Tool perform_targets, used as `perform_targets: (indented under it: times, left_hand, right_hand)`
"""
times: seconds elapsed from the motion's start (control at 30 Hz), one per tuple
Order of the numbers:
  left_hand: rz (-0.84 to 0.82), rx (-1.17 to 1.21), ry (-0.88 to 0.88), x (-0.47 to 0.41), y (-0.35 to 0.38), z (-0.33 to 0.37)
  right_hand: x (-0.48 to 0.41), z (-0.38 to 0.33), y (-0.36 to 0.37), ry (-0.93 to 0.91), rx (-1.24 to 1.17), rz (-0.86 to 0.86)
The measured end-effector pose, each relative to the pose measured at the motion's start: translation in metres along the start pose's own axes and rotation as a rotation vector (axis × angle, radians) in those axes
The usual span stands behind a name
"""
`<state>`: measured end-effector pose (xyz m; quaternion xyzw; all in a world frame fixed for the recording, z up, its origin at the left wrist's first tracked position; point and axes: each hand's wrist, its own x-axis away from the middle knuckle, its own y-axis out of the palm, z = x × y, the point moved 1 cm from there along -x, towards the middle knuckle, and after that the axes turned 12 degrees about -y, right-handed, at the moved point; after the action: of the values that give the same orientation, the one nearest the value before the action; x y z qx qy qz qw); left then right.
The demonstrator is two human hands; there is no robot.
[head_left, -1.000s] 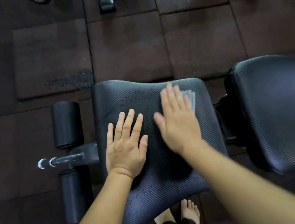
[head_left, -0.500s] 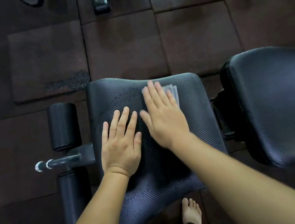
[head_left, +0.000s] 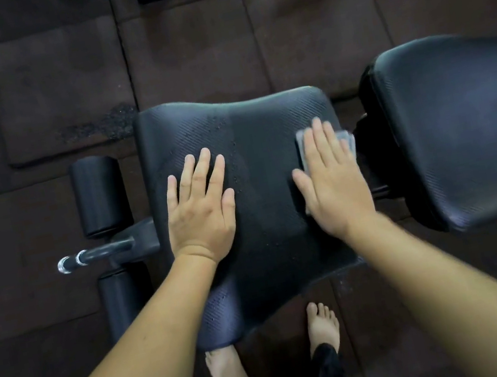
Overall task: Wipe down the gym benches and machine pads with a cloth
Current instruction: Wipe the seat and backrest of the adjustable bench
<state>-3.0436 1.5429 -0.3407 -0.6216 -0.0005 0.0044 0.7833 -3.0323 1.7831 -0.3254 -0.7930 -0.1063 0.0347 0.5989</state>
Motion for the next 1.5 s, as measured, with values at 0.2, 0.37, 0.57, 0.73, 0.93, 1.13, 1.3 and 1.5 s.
perform_targets:
  times: [0.2,0.37,0.57,0.73,0.93,1.13,1.3,1.5]
  left_hand:
    - [-0.011,0.007,-0.001,0.000,0.000,0.000]
    - [-0.049,0.006,0.004,0.001,-0.002,0.000]
    - [-0.161,0.148,0.002,0.003,-0.019,-0.008]
    - [-0.114,0.192,-0.012,0.031,-0.033,-0.064]
    - [-0.240,0.167,-0.034,0.054,-0.035,-0.138]
    - [-0.365,0.149,0.088,0.044,-0.039,-0.159]
    - [-0.414,0.157,0.122,0.029,-0.039,-0.163]
    - [-0.437,0.252,0.114,0.027,-0.028,-0.171]
  right_hand:
    - [0.095,-0.013,0.014,-0.134,0.059,-0.067]
    - [0.021,0.009,0.005,0.029,0.093,-0.028]
    - [0.081,-0.080,0.033,0.008,0.038,0.010]
    - [0.082,-0.060,0.030,-0.200,0.068,-0.054]
    - [0.021,-0.044,0.024,0.098,0.063,-0.013]
    - [0.075,-0.143,0.048,-0.058,0.061,-0.059]
    - [0.044,-0.113,0.041,-0.183,0.098,-0.100]
    - [-0.050,-0.092,0.033,0.081,0.097,-0.041]
